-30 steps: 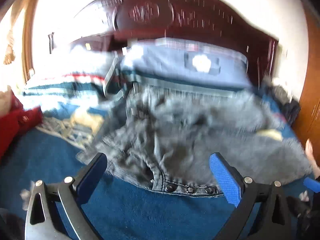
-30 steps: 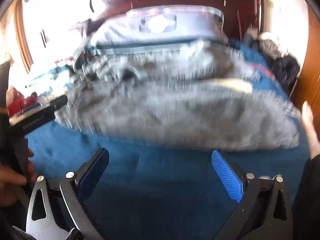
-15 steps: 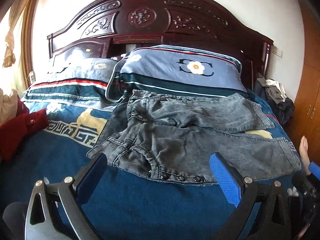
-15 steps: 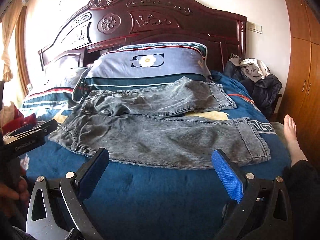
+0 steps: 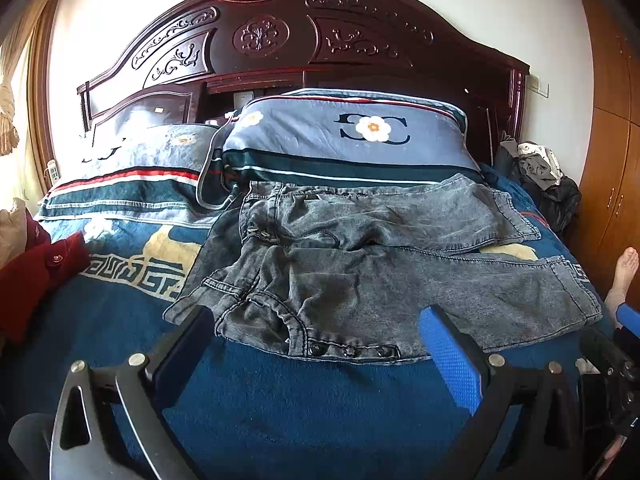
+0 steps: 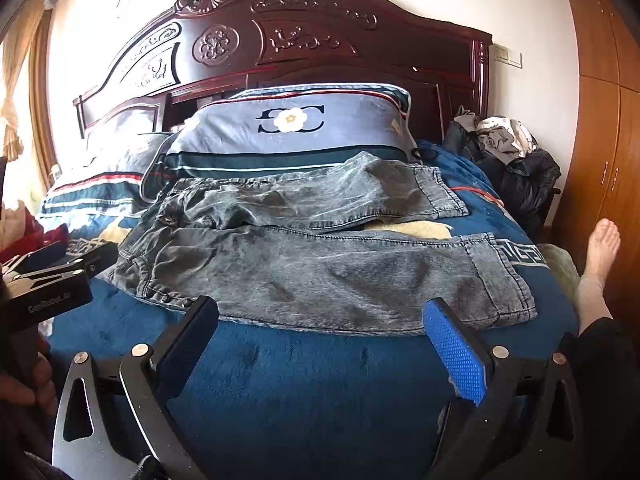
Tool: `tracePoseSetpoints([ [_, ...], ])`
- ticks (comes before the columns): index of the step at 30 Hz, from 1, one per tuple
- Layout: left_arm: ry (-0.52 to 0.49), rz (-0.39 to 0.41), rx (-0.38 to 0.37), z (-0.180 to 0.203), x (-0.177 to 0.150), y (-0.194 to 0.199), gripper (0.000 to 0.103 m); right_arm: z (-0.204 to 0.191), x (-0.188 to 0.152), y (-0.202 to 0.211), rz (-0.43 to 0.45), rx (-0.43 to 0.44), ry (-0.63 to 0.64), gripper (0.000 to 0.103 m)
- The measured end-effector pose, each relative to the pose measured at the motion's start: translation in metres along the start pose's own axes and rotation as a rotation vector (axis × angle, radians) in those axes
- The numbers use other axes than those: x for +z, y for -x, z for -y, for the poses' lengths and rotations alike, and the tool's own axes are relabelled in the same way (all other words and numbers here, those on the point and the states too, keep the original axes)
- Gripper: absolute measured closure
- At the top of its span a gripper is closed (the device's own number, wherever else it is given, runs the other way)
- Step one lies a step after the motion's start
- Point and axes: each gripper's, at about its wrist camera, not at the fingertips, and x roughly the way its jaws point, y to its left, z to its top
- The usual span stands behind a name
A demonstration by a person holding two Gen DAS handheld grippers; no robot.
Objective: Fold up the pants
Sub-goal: 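Move both grippers toward the waistband of the grey jeans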
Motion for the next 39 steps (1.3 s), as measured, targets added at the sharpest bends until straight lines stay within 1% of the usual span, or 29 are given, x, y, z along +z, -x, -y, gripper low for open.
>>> tracePoseSetpoints([
  [10,-0.023,0.004,-0.023,0.006,0.0,0.002,0.0,0.002,0.003,0.0,-0.011,0.012,-0.026,0.0],
  [20,-0.045,-0.01,-0.045,0.012,0.0,-0.001,0.0,0.0,0.006,-0.006,-0.028,0.02,-0.031,0.0],
  [26,-0.034,-0.032,-0.053,0.01,-0.002,-0.005,0.0,0.003,0.005,-0.011,-0.045,0.021,-0.044,0.0],
  [39,-0.007,-0.05,-0.072,0.006,-0.002,-0.009,0.0,-0.002,0.005,-0.018,-0.075,0.028,-0.024,0.0],
])
